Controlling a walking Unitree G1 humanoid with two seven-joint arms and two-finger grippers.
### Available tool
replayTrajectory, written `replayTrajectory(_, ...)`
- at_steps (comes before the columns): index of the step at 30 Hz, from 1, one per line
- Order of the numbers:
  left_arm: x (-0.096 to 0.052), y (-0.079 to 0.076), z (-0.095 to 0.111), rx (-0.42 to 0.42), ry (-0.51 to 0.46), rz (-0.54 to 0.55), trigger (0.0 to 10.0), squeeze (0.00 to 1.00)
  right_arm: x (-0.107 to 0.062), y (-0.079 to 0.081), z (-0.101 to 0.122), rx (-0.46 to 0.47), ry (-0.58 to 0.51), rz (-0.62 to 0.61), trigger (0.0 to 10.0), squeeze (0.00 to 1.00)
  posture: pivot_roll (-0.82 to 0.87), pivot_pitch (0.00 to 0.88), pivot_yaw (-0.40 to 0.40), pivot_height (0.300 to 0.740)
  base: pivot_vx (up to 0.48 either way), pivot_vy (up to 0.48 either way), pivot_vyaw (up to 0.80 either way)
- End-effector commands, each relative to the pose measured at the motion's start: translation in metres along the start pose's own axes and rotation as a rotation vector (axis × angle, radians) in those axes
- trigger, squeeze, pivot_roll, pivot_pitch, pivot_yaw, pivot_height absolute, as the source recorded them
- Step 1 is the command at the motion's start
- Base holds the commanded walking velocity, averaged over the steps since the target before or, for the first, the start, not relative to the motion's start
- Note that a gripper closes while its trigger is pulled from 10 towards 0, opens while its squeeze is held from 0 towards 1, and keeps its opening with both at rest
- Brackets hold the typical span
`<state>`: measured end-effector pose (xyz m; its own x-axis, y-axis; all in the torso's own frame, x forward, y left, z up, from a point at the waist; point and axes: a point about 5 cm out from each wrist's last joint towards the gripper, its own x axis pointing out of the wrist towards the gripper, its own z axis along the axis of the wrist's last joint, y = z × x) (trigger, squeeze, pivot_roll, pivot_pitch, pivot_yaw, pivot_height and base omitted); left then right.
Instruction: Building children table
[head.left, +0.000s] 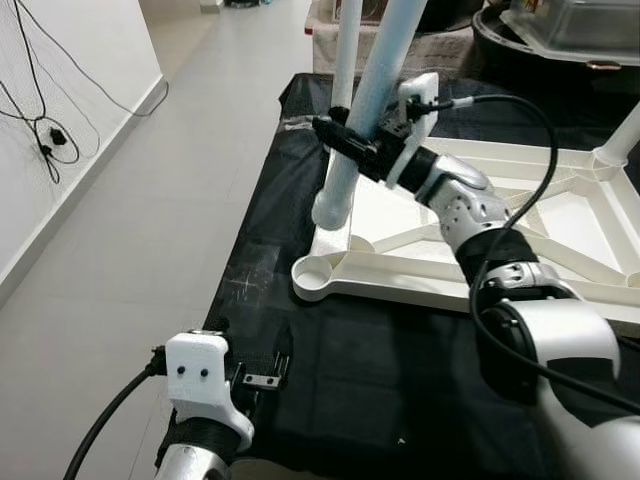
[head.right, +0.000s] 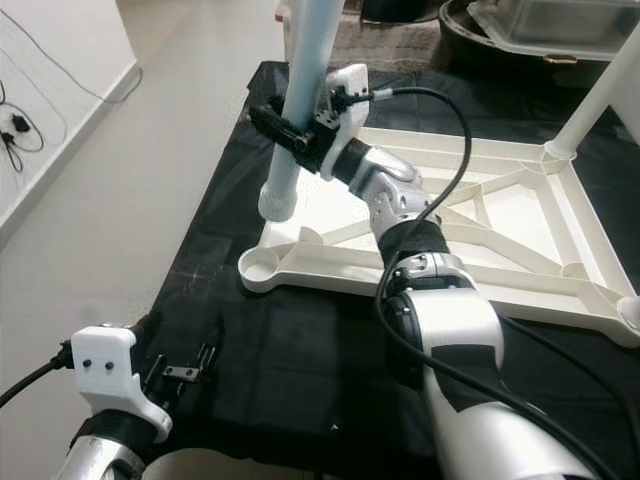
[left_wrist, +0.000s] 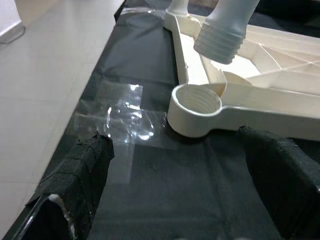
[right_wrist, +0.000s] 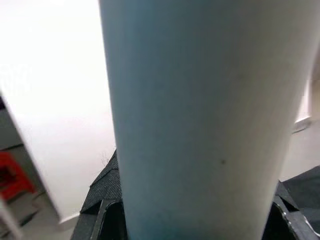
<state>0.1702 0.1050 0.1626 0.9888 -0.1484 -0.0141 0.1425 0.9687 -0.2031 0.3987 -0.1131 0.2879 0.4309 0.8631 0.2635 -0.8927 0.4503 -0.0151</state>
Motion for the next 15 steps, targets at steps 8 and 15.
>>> replayTrajectory(8, -0.004, -0.007, -0.002, -0.026, 0.024, -0.030, 10.0, 0.00, 0.012, 0.021, -0.008, -0.006, 0.065, 0.293, 10.0, 0.00, 0.14, 0.255, -0.029, 0.740, 0.000, 0.000, 0.00)
replayTrajectory(15, -0.007, -0.008, -0.002, -0.028, 0.026, -0.017, 10.0, 0.00, 0.026, 0.033, -0.013, 0.019, 0.044, 0.377, 10.0, 0.00, 0.15, 0.259, -0.048, 0.740, 0.000, 0.000, 0.00)
